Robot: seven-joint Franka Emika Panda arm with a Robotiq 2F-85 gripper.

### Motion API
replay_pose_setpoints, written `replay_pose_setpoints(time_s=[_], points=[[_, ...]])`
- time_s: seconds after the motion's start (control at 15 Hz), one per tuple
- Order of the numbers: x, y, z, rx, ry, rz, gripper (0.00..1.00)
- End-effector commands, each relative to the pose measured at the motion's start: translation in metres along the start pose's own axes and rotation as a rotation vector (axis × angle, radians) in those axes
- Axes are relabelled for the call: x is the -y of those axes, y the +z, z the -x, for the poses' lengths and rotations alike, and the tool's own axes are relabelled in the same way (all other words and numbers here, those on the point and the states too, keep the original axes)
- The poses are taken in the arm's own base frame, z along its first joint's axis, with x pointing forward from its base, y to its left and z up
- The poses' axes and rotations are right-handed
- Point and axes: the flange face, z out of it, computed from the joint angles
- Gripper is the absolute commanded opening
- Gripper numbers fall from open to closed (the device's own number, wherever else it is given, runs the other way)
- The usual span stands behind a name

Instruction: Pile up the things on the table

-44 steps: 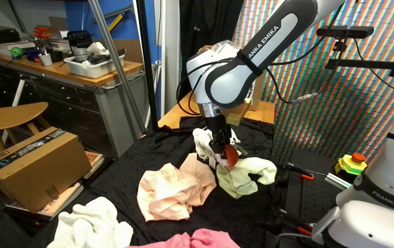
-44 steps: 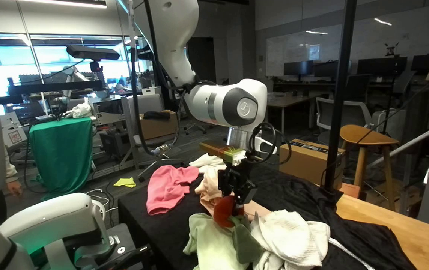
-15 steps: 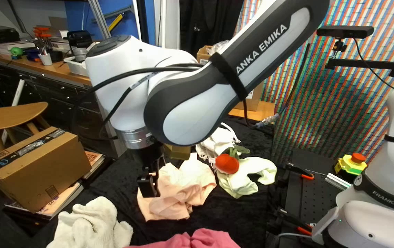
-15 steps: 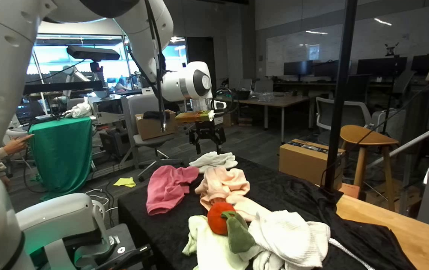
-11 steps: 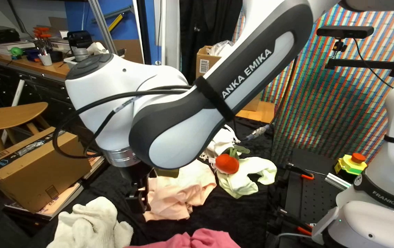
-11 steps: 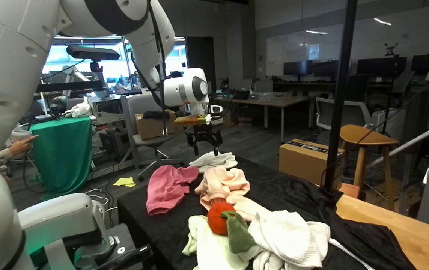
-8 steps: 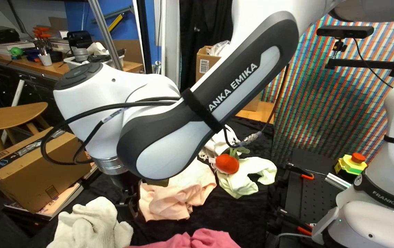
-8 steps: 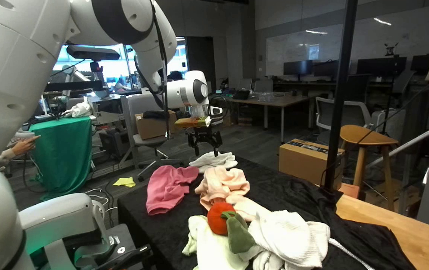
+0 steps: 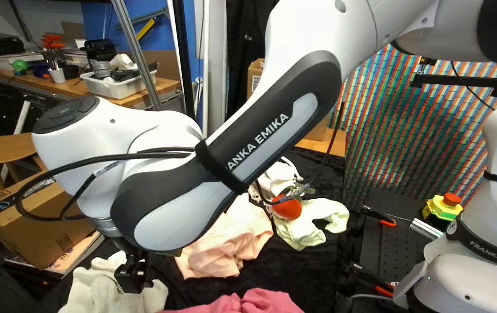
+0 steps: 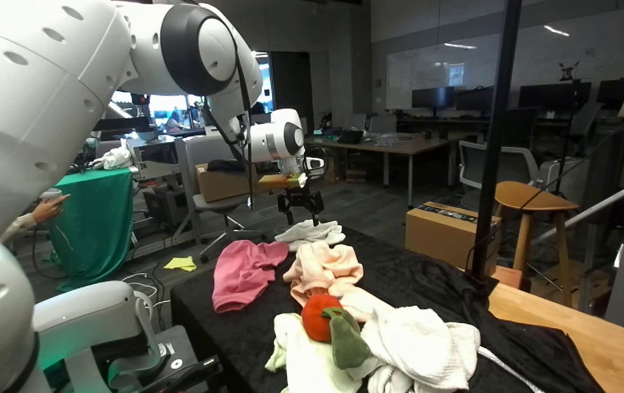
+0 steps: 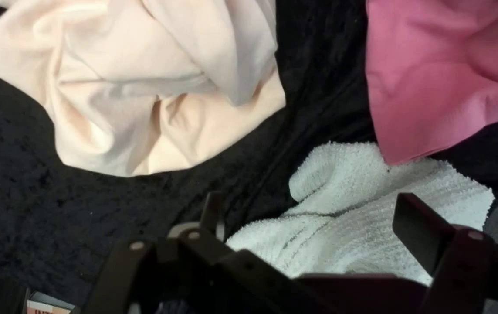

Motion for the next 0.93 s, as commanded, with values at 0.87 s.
replay_pose_setpoints(time_s=[0.87], points=[[0.044,0.016,-0.032,-0.181,0.164,-0.165,1.00]])
